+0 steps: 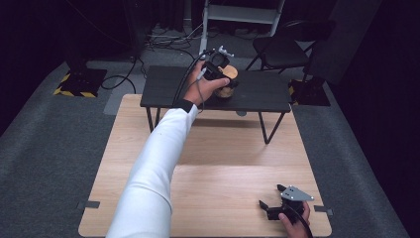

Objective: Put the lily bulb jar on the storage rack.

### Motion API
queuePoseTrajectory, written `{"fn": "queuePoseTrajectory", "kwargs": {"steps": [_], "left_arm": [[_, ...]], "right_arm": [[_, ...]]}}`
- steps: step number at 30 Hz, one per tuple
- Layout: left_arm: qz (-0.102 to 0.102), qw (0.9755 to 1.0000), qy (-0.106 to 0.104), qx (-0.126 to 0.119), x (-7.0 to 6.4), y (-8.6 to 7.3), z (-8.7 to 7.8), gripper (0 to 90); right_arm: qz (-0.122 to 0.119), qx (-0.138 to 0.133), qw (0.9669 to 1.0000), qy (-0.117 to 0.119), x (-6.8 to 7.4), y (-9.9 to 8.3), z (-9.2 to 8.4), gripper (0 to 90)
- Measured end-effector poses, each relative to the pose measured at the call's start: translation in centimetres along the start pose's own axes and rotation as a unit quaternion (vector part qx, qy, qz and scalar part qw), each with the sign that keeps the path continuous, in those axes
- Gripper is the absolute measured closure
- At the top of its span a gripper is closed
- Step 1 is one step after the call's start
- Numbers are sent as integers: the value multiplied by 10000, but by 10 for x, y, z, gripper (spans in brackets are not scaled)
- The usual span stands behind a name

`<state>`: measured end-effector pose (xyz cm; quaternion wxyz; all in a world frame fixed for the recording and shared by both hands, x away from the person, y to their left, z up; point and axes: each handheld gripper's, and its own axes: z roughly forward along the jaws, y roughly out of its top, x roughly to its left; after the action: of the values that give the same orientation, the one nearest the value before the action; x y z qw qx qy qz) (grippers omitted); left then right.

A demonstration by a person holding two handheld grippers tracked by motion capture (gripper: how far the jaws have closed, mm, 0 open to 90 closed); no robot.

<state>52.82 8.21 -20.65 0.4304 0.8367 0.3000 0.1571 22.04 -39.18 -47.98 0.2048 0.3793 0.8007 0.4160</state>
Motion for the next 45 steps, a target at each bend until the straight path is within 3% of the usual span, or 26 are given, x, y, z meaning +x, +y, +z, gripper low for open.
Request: {"fn": "queuePoseTrajectory", "kwargs": {"steps": [4,12,15,17,21,25,28,33,37,40,45], "left_arm": [[-10,10000,-19,51,0,-2,4,257],[-66,9998,-75,-166,2,-15,5,253],[-252,9992,-156,-252,6,-18,3,123],[-274,9993,-88,-238,4,-17,-1,76],[-349,9983,-5,-473,2,-21,-14,18],[-318,9969,229,-684,-5,-22,-28,8],[-296,9958,198,-847,-7,-24,-38,4],[-76,9957,485,-792,-25,-23,-56,5],[57,9928,401,-1123,-33,-44,-71,5],[36,9926,367,-1156,-40,-56,-81,5],[201,9908,489,-1244,-59,-78,-99,6]], "right_arm": [[-2,-2,10000,-1,0,0,0,0],[1,0,10000,-1,0,0,0,0],[1,0,10000,-1,0,0,0,0],[2,0,10000,-1,0,0,0,0],[0,0,10000,-1,0,0,0,0],[1,1,10000,-1,0,0,0,0],[4,3,10000,-5,0,0,0,0],[5,5,10000,-3,0,0,0,0],[5,6,10000,-3,0,0,0,0],[6,6,10000,-3,0,0,0,0],[6,5,10000,-2,0,0,0,0]]}}
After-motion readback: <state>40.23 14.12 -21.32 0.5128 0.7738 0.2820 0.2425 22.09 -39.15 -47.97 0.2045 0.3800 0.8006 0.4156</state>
